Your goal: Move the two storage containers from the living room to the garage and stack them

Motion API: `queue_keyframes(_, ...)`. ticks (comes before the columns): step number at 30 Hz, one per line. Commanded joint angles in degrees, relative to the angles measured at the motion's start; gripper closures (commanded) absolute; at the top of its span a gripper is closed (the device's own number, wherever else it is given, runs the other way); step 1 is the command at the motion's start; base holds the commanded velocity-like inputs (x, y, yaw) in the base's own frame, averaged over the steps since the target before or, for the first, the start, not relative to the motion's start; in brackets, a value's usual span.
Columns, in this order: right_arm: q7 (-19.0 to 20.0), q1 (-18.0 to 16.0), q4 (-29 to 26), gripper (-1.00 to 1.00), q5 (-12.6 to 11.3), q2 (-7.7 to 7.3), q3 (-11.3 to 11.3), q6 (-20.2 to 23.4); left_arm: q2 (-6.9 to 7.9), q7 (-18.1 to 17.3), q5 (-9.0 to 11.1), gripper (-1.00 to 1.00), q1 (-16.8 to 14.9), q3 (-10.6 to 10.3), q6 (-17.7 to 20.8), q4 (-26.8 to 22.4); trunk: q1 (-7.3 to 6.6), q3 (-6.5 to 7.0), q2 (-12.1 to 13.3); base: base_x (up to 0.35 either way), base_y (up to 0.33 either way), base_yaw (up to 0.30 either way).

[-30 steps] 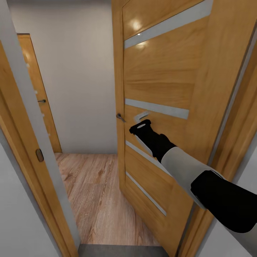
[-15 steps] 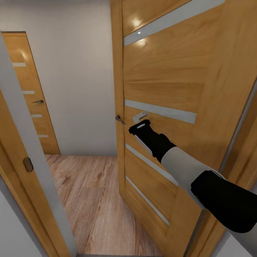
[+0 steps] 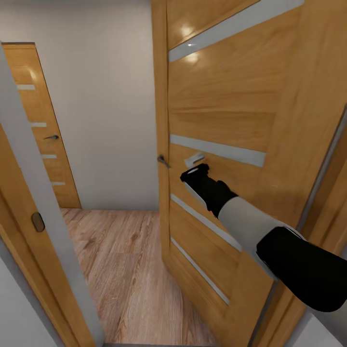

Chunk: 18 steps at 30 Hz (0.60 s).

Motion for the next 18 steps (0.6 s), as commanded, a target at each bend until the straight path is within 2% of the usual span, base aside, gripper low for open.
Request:
queue_keyframes(1, -0.9, -0.6, 4.3, -1.00, 1.2, 0.00, 0.3, 0.4, 0.01, 0.0, 0.0, -1.00, 0.0, 0.0, 0.0, 0.0, 0.00, -0.06, 0.0, 0.000, 0.000, 0.000)
queue_keyframes(8, -0.9, -2.4, 7.6, -1.00, 1.1, 0.00, 0.2, -1.1, 0.02, 0.0, 0.0, -1.00, 0.0, 0.0, 0.0, 0.0, 0.00, -0.06, 0.0, 0.000, 0.000, 0.000)
queue_keyframes(18, -0.9, -2.8, 6.4, -1.00, 1.3, 0.00, 0.1, -1.2, -0.05, 0.0, 0.0, -1.00, 0.0, 0.0, 0.0, 0.0, 0.00, -0.06, 0.0, 0.000, 0.000, 0.000)
